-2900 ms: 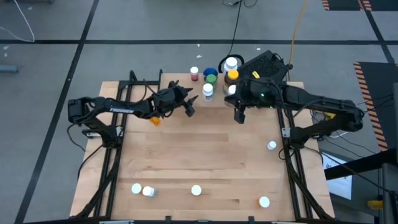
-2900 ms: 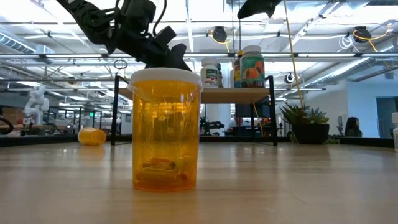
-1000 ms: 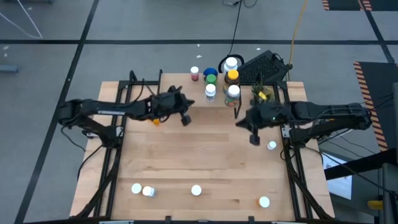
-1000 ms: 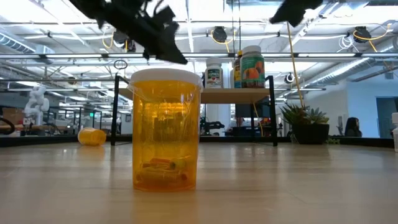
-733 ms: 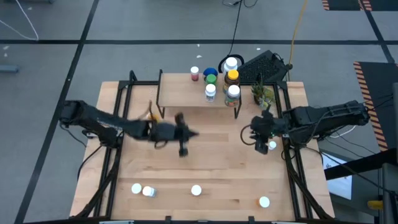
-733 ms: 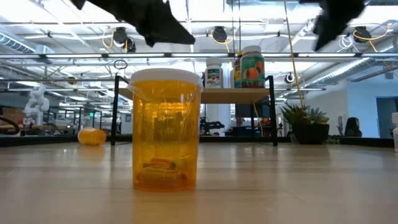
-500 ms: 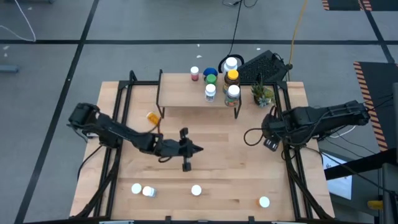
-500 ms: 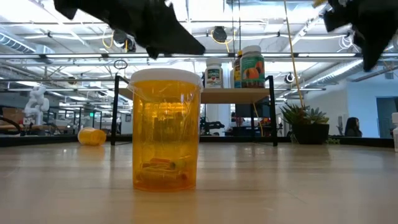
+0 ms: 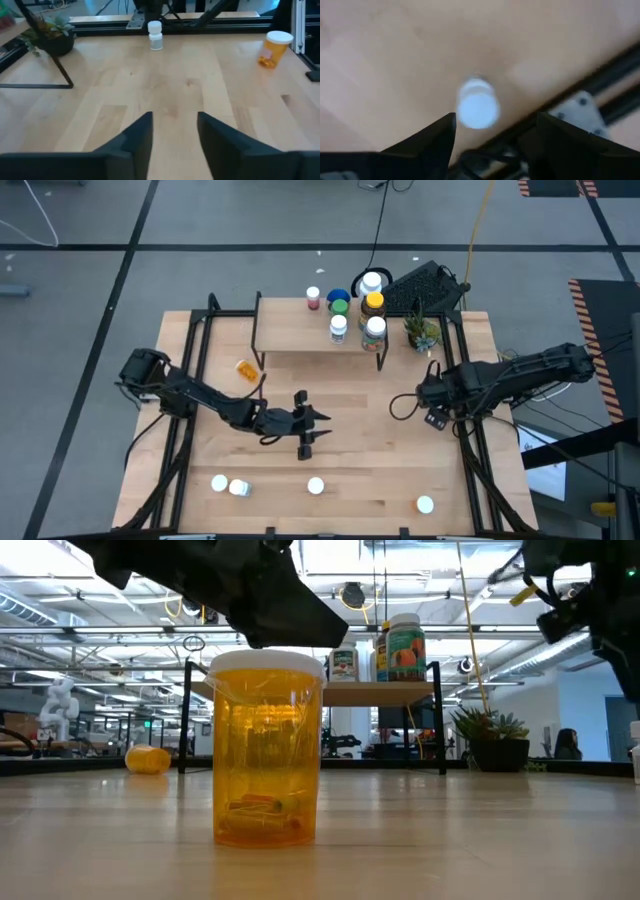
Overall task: Pick and place medicine bottles onto shelf by color
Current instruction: Put the white black pill bottle on the shelf
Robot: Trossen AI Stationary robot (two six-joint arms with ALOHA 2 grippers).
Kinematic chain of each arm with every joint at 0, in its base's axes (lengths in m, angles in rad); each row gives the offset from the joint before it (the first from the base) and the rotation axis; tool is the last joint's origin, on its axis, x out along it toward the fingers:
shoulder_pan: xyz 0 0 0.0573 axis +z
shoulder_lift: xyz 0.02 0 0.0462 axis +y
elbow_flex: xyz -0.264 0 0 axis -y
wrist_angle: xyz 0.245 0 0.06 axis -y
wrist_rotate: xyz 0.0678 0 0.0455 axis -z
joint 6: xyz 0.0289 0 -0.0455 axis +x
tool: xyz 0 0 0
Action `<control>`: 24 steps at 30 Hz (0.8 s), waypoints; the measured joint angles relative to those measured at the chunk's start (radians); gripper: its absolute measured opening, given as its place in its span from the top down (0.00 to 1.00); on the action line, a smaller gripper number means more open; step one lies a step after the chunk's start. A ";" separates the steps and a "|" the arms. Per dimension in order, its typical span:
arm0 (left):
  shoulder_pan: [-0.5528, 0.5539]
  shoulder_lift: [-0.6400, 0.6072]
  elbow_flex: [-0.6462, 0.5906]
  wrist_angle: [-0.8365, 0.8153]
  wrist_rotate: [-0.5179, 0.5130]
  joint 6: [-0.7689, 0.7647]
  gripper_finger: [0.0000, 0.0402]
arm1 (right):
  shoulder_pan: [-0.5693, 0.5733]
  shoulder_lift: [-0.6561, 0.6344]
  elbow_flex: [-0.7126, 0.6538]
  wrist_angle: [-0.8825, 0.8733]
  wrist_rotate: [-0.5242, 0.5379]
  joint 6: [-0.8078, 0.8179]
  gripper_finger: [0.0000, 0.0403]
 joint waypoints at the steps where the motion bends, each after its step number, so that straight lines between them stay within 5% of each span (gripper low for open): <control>1: 0.004 0.000 0.000 0.000 0.000 0.006 0.55 | 0.001 0.001 0.001 0.006 -0.016 0.000 0.32; 7: 0.022 0.000 0.000 -0.001 0.000 0.022 0.44 | 0.000 0.000 0.001 -0.003 -0.058 -0.016 0.32; 13: 0.041 0.000 0.000 0.002 -0.001 0.061 0.42 | -0.005 0.036 0.001 -0.013 -0.098 -0.262 0.32; 24: 0.084 0.000 0.000 0.027 0.004 0.097 0.42 | -0.069 0.315 0.051 -0.051 -0.174 -0.380 0.32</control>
